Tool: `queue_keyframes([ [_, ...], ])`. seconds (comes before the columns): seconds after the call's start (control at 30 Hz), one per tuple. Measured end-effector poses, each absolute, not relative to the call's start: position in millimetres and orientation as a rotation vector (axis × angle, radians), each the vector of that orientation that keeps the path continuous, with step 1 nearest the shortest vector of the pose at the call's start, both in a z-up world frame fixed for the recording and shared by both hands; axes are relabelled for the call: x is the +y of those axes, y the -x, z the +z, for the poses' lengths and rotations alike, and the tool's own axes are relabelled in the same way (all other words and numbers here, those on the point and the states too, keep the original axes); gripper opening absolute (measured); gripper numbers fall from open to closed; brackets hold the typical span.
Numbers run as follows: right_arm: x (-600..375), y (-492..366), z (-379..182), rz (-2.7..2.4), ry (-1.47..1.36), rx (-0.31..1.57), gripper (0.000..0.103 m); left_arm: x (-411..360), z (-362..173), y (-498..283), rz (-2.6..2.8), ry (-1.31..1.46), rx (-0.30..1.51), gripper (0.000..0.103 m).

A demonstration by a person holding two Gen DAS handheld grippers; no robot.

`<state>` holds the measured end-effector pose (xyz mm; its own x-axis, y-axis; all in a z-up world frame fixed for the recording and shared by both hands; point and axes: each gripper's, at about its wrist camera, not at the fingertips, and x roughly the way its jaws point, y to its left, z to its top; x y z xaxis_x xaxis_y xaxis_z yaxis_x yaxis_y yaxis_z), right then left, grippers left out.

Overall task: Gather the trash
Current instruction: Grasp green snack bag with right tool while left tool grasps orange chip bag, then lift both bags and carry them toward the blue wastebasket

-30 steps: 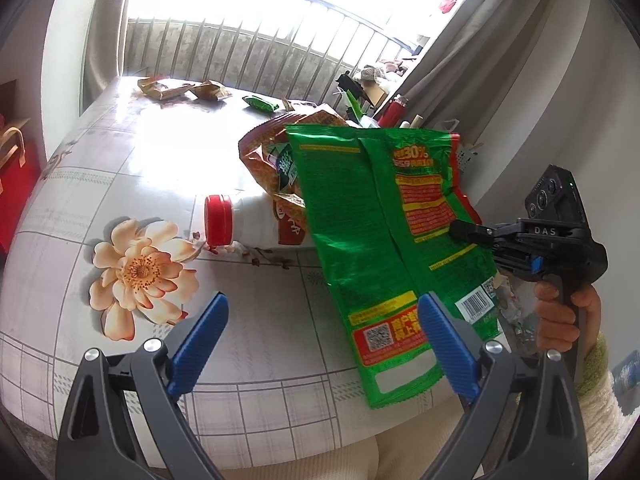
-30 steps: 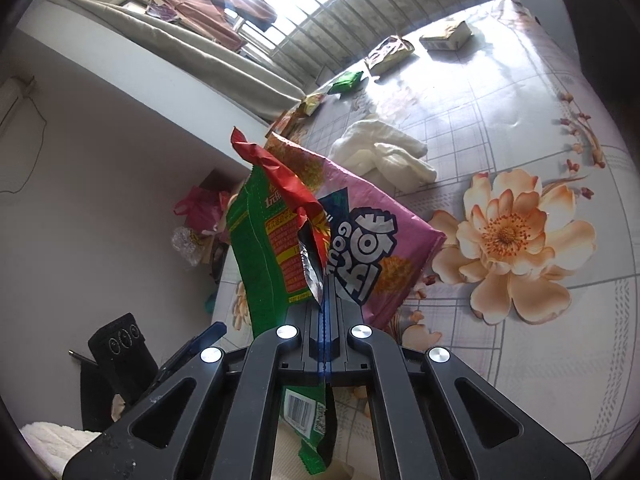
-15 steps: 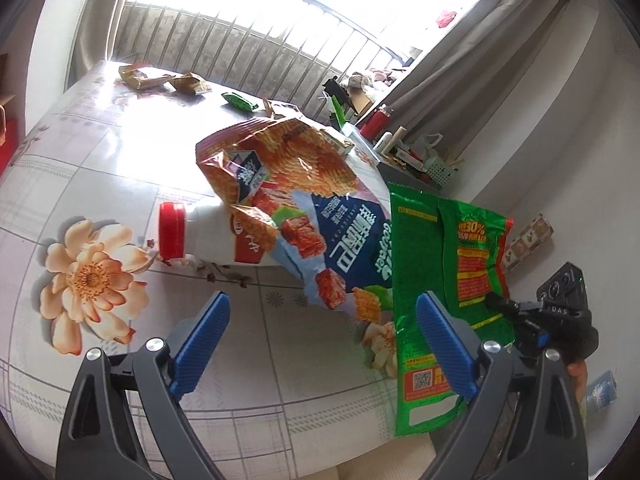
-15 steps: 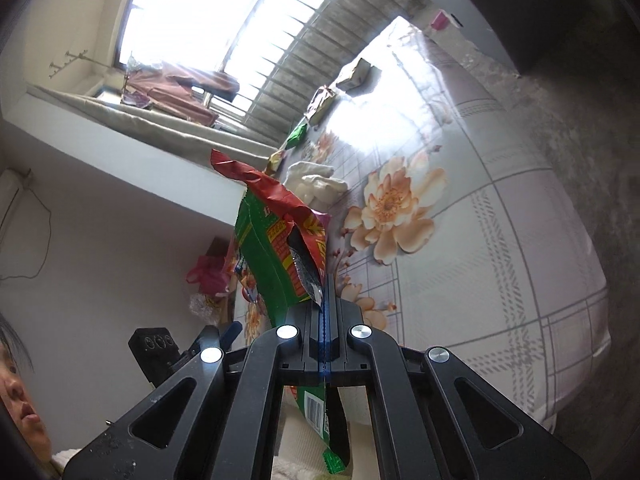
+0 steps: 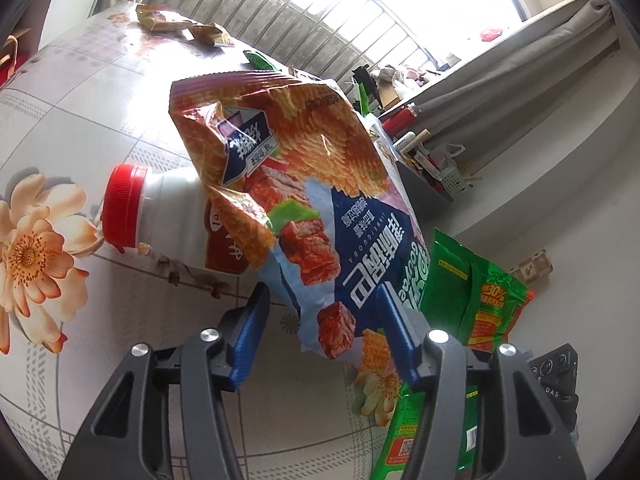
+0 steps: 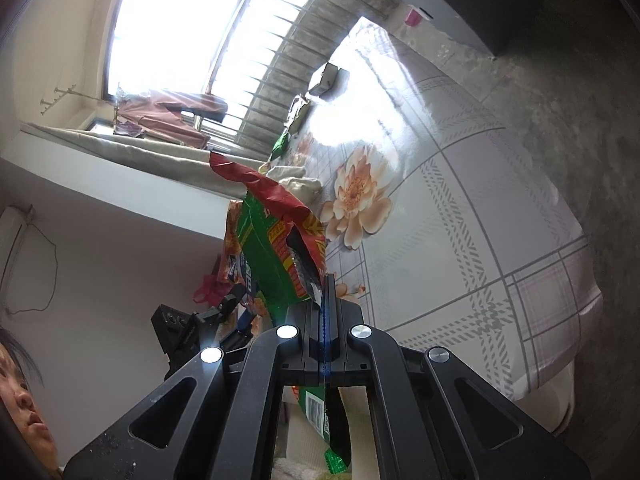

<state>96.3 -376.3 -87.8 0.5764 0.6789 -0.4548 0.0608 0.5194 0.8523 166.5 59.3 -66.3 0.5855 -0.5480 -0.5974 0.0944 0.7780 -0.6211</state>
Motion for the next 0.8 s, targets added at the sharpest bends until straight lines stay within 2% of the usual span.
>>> queue_keyframes([
  [0.13, -380, -96, -90, 0.431, -0.989, 0.896, 0.0, 57, -68, -171, -0.395, 0.58, 0.866, 0.028],
  [0.33, -385, -88, -92, 0.421, -1.006, 0.882, 0.0, 50, -61, -164, -0.424, 0.544, 0.833, 0.012],
  [0.43, -388, -84, -91, 0.416, -1.014, 0.874, 0.0, 47, -53, -159, -0.428, 0.516, 0.81, 0.007],
  [0.8, -403, -65, -81, 0.402, -1.033, 0.828, 0.0, 36, -24, -140, -0.441, 0.426, 0.737, 0.004],
])
